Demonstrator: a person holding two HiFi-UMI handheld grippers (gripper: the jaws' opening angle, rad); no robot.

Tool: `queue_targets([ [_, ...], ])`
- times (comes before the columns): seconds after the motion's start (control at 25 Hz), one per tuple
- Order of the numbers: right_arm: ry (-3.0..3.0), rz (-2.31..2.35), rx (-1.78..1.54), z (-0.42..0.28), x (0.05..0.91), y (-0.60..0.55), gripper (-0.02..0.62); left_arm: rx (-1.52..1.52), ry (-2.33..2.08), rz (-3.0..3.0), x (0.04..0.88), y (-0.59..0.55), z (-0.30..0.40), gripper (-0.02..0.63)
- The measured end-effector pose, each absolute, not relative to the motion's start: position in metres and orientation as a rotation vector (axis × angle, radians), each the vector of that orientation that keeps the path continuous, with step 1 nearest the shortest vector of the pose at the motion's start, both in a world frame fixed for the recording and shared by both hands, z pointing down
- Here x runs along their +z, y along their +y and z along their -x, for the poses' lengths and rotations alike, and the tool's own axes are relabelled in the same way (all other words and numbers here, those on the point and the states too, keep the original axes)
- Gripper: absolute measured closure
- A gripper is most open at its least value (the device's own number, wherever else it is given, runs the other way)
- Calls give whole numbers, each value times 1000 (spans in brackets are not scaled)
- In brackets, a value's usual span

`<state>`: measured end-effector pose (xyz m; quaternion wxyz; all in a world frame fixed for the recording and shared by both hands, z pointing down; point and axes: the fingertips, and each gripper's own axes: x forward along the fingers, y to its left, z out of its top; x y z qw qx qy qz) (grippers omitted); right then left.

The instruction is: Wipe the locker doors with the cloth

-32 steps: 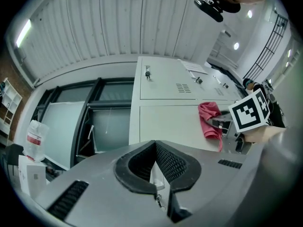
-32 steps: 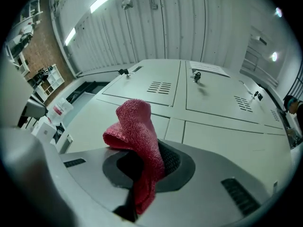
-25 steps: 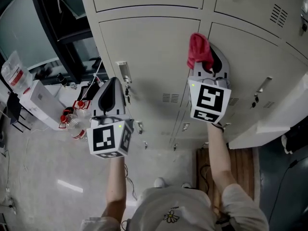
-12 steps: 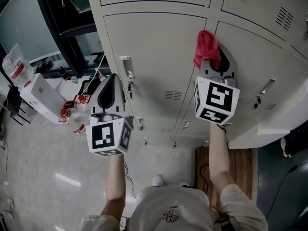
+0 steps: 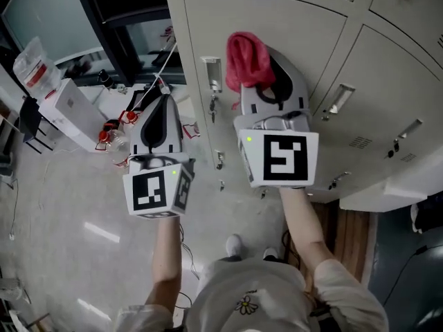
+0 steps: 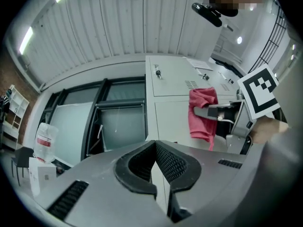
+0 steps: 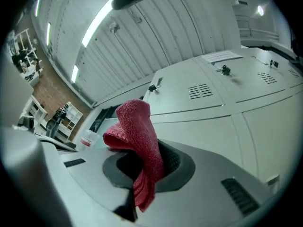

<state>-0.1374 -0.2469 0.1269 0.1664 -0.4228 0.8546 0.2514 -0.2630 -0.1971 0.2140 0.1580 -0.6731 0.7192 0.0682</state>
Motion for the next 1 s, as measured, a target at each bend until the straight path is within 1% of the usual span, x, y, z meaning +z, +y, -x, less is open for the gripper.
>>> queue_targets([
  [0.2,2563,1190,717,201,162,-258,563,208,2091,1895,216,-186,287,591],
  [0.4,2622,1240,713,236,199,-276,563,209,2141,1877,232,-179,304,591],
  [0.6,2657,1308,764,249,224,-289,563,203,2158,1875,244,-180,313,591],
  [1.0,2628,1345,839,245,224,-288,563,195,2139,1903,247,-189,310,591],
])
